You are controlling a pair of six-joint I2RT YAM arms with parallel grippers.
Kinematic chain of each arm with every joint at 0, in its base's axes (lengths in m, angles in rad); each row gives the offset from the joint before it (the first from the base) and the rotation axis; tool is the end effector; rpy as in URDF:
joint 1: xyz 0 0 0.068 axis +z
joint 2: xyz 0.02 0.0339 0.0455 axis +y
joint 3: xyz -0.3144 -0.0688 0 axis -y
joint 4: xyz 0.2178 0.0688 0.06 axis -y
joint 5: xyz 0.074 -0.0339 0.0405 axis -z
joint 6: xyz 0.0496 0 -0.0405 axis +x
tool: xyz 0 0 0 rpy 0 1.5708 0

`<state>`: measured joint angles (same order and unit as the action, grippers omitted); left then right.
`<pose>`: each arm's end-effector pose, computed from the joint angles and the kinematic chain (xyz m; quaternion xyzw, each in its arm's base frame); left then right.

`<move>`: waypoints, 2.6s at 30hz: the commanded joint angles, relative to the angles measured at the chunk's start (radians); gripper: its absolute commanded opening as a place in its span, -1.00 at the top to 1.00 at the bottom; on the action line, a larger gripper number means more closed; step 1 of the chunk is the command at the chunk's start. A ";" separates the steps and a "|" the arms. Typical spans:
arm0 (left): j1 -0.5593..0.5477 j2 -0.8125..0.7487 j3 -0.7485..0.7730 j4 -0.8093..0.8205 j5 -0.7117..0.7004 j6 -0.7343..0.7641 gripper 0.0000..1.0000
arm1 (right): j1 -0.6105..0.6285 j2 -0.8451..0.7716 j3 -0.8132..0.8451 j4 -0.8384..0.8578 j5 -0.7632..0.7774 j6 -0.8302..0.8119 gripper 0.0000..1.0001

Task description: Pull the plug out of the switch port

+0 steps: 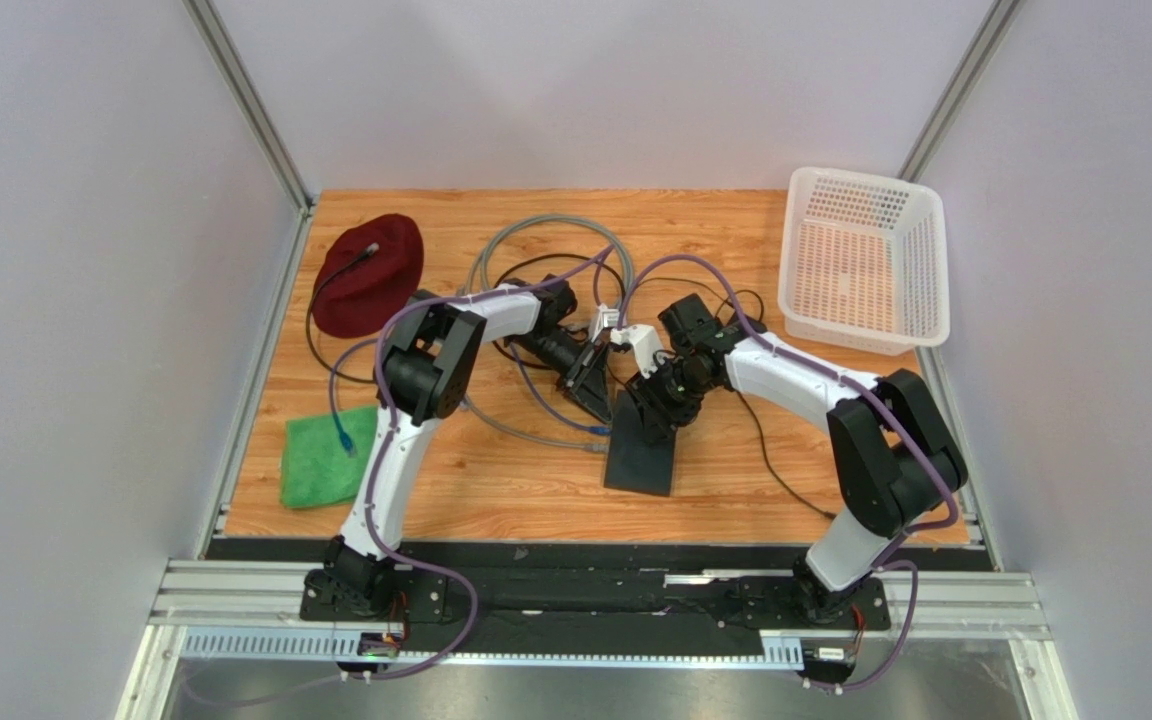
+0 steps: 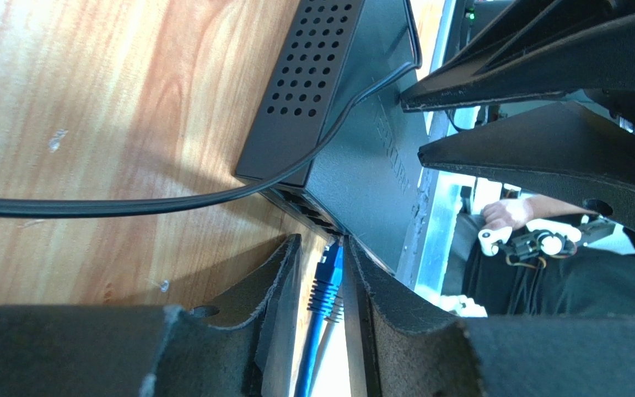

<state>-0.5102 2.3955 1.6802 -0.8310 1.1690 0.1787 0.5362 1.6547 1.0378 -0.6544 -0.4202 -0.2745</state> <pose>0.3764 -0.2630 0.1360 -0.2880 -0.7827 0.5459 0.0810 0.2423 0.1675 0.2358 -0.4099 0.8764 0.2235 0.1178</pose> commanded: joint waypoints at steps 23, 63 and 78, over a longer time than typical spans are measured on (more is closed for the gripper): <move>-0.042 -0.036 -0.073 0.030 -0.155 -0.001 0.54 | 0.010 -0.022 -0.061 0.053 0.000 0.029 0.16; -0.017 0.004 0.009 -0.329 -0.045 0.383 1.00 | 0.008 -0.035 -0.084 0.081 0.021 0.037 0.14; 0.067 0.044 0.127 -0.447 0.008 0.423 1.00 | 0.004 -0.035 -0.096 0.096 0.034 0.020 0.13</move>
<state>-0.4747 2.4302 1.7344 -1.1973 1.1767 0.5510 0.5426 1.6196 0.9794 -0.5552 -0.4438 -0.2329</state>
